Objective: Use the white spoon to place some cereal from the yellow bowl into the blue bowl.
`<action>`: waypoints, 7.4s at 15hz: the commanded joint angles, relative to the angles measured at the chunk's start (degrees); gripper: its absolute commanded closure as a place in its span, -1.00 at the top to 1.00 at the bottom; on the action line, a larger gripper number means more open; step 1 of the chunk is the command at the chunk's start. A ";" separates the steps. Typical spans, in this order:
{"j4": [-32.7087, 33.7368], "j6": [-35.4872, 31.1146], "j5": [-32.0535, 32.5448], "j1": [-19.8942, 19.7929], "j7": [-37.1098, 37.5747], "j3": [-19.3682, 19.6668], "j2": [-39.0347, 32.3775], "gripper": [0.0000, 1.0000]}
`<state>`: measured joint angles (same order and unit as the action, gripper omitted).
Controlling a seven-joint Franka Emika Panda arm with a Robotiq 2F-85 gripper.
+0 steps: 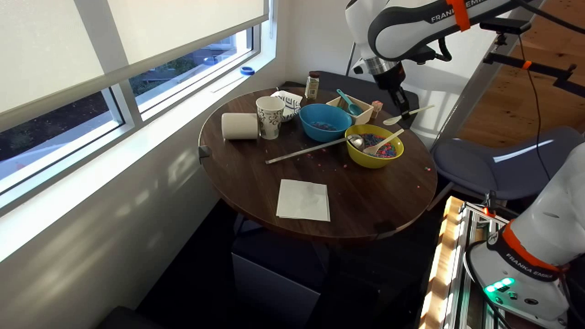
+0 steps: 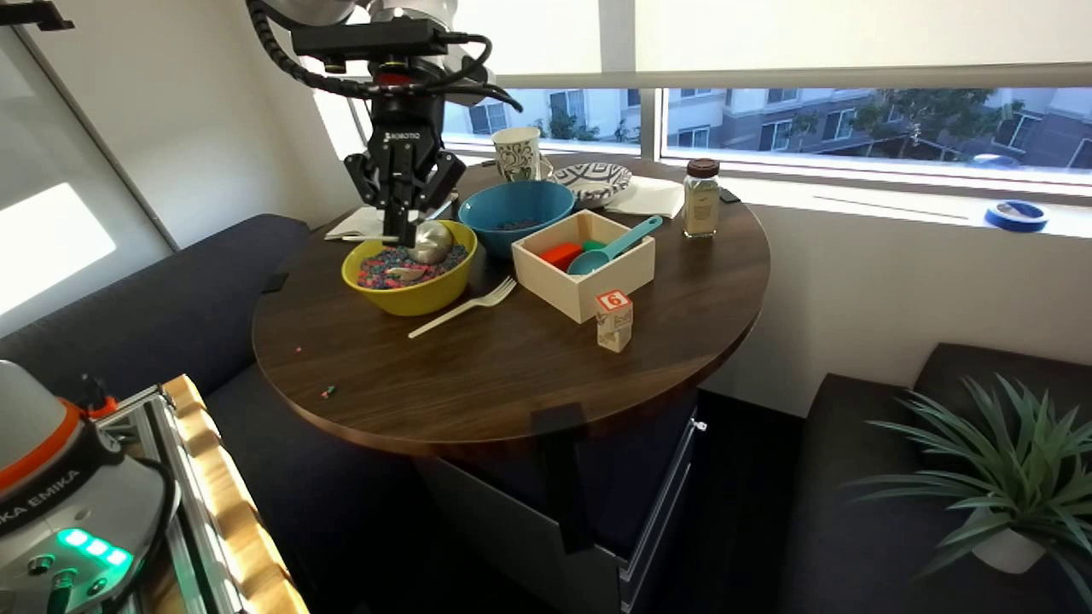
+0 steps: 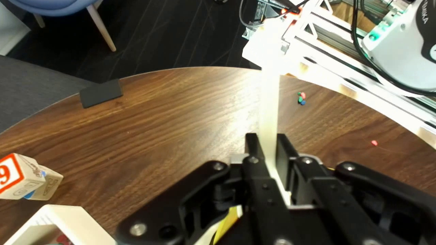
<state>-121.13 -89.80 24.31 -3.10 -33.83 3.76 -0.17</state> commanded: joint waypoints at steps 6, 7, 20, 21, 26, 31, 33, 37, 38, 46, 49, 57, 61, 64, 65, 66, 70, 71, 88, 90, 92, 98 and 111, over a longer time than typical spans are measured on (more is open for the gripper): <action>1.48 -0.50 -3.20 -0.20 -2.71 -0.20 -1.57 -0.92; 2.26 0.12 -2.73 -0.10 -3.00 -0.30 -2.84 -0.92; 11.16 2.22 -0.83 -0.47 -7.34 -1.62 -16.09 -0.92; 11.96 2.89 -0.80 -0.45 -7.57 -1.84 -16.86 -0.92; 16.49 8.28 0.20 0.04 -7.56 -2.77 -20.97 -0.92; 20.82 12.33 0.50 1.11 -4.92 -4.13 -25.40 -0.92; 22.03 13.25 1.33 1.65 -3.67 -4.52 -26.95 -0.92; 23.39 14.23 4.35 2.78 -1.66 -4.96 -28.70 -0.92; 23.53 14.52 4.96 2.96 -1.84 -5.20 -28.85 -0.92; 20.59 10.33 10.64 3.57 -7.28 -7.91 -26.47 -0.92; 18.95 8.88 12.26 3.27 -10.41 -8.47 -25.17 -0.92; 13.22 1.08 14.35 2.51 -21.58 -8.79 -20.35 -0.92; 10.60 -3.80 14.87 2.54 -26.41 -8.44 -17.97 -0.92; 8.95 -6.60 14.98 2.59 -29.22 -8.22 -16.33 -0.92; 8.50 -7.47 15.06 2.60 -30.08 -8.14 -15.89 -0.92; 8.03 -8.16 15.00 2.60 -30.91 -8.07 -15.44 -0.92; 6.21 -11.26 15.32 2.60 -32.84 -7.66 -13.82 -0.92; 5.72 -12.07 15.40 2.59 -33.14 -7.58 -13.38 -0.92; -3.83 -27.01 14.84 1.45 -34.42 -4.76 -3.94 -0.92; -4.78 -28.74 13.63 1.18 -35.79 -4.40 -2.99 -0.92; -5.54 -30.17 12.69 0.96 -37.02 -4.03 -2.22 -0.92; -6.59 -32.11 7.35 0.91 -42.80 -3.37 -0.26 -0.92; -6.22 -31.29 -0.41 1.00 -48.73 -2.42 3.97 -0.92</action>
<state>-126.12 -120.07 26.67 -2.03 -80.86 0.48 1.38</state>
